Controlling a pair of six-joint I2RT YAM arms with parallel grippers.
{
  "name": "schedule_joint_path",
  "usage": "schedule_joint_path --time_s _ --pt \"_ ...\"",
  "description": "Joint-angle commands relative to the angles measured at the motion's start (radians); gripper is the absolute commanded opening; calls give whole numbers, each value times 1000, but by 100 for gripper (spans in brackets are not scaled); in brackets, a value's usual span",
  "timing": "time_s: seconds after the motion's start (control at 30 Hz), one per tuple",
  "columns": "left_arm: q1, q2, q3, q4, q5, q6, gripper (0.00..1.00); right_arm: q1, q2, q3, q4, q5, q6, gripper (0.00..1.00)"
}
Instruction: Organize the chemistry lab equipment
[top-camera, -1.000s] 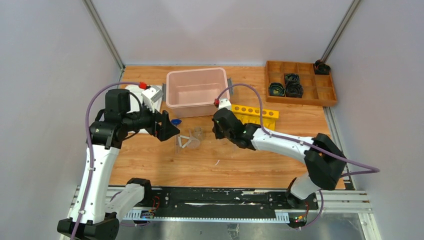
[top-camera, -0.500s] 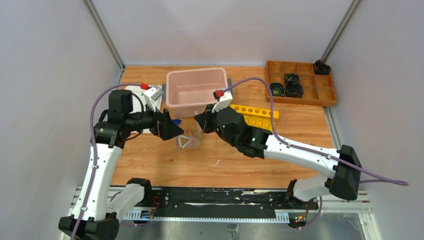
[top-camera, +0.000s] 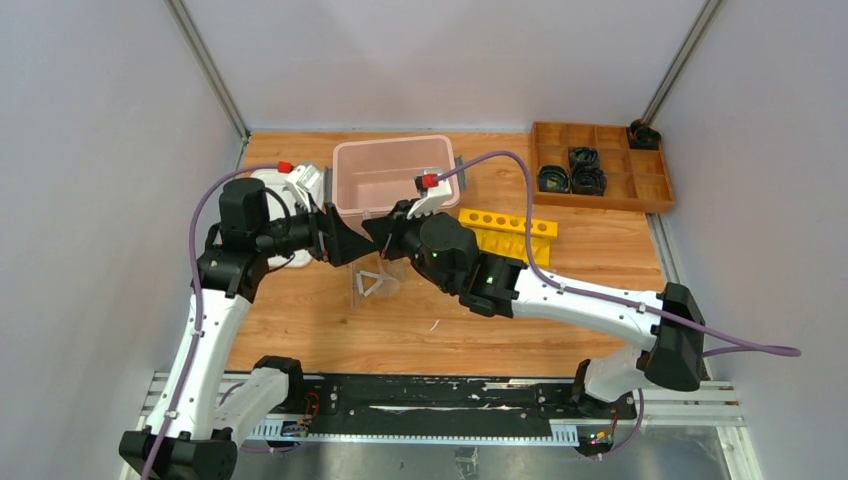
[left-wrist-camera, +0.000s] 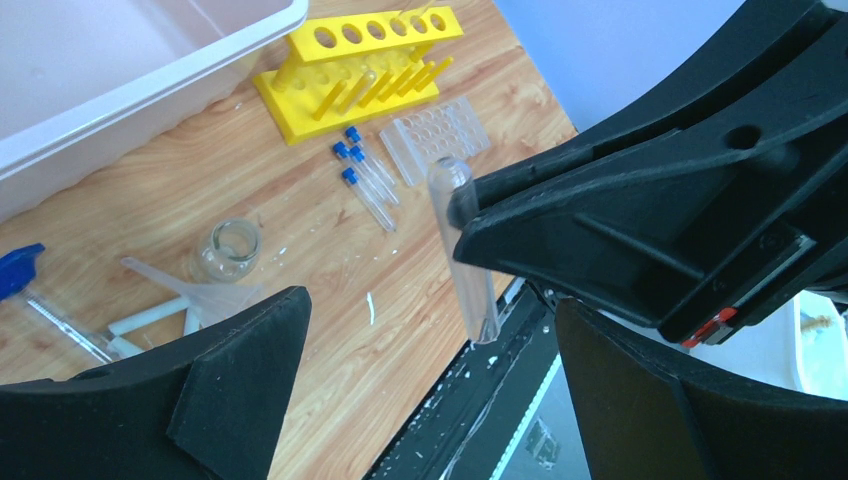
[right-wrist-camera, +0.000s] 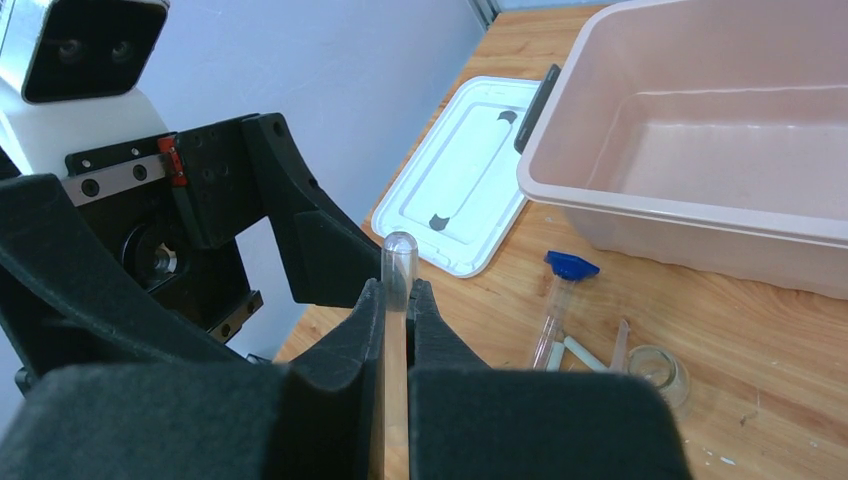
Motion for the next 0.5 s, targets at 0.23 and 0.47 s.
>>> schedule_joint_path --time_s 0.23,0.47 --pt "-39 15 -9 89 109 -50 79 31 41 63 78 69 -10 0" --pt "-43 32 -3 70 122 -28 39 33 41 56 93 83 -16 0"
